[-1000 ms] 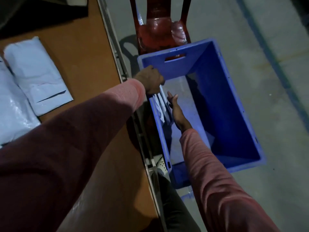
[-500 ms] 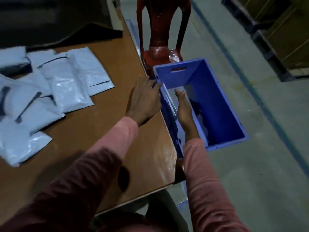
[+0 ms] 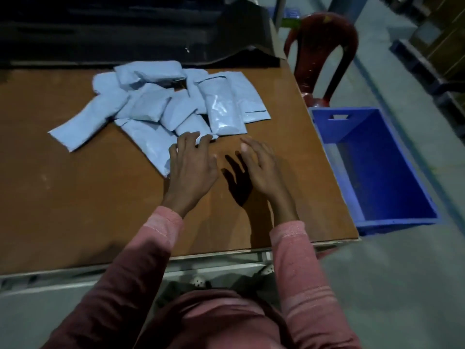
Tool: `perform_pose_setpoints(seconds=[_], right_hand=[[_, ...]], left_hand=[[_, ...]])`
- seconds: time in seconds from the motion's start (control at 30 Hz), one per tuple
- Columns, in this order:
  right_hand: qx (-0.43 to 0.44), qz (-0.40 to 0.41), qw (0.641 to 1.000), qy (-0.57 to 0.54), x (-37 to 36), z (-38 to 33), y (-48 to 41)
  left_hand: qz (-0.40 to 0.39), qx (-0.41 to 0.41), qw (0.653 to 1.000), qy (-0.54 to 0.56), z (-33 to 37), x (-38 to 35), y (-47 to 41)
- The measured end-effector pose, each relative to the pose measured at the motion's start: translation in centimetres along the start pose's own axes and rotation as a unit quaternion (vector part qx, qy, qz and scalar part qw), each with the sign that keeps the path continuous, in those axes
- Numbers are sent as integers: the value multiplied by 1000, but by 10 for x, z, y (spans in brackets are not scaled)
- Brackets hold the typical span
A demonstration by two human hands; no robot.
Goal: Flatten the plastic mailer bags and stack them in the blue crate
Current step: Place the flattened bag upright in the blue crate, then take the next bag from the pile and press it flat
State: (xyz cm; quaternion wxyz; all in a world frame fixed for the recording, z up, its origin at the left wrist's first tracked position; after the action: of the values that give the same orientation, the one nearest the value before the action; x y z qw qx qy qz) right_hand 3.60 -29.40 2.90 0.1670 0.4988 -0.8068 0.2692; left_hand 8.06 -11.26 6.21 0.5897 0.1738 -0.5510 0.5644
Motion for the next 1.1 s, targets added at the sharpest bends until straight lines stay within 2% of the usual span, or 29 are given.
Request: perform_pose_setpoints(seconds=[0.13, 0.2, 0.3, 0.5, 0.6, 0.67, 0.7, 0.77, 0.83, 0.87, 0.97, 1.1], right_hand=[[52, -23, 997, 53, -50, -35, 1], [62, -23, 996, 64, -76, -49, -2], [41, -19, 996, 73, -106, -64, -4], [-2, -25, 996, 84, -110, -59, 0], [-25, -20, 996, 87, -96, -44, -4], [-19, -10, 996, 92, -82, -34, -6], [-13, -12, 996, 88, -77, -31, -5], [-4, -27, 997, 73, -72, -28, 0], [27, -58, 995, 78, -77, -31, 11], [50, -75, 991, 104, -84, -32, 19], [68, -78, 977, 186, -89, -27, 37], [56, -14, 970, 236, -57, -20, 57]], left_hand=[[13, 56, 998, -26, -71, 12, 19], [-26, 87, 994, -67, -104, 4, 24], [-82, 76, 989, -96, -125, -12, 29], [-84, 14, 989, -123, -101, -19, 44], [-86, -73, 989, -98, -60, -24, 62], [-67, -115, 990, -42, -39, -20, 71], [-40, -102, 994, -15, -38, -13, 71], [13, -9, 1000, -2, -59, -1, 65], [8, 85, 995, -44, -86, 1, 65], [-10, 106, 992, -71, -95, -1, 69], [-55, 90, 989, -104, -100, -12, 81], [-77, -4, 995, -54, -84, -23, 80]])
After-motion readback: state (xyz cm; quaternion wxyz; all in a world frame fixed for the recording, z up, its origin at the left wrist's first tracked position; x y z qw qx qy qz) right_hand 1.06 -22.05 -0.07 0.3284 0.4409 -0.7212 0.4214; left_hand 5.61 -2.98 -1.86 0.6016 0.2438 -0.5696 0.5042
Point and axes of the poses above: each hand's wrist, its own y-axis away from the middle knuckle, its own x-axis out of the back of the hand, z = x × y, the point moved 7 cm from there along -y, towards the middle knuckle, and after that the axes turned 6 degrees about z, right-handed, at the moved point
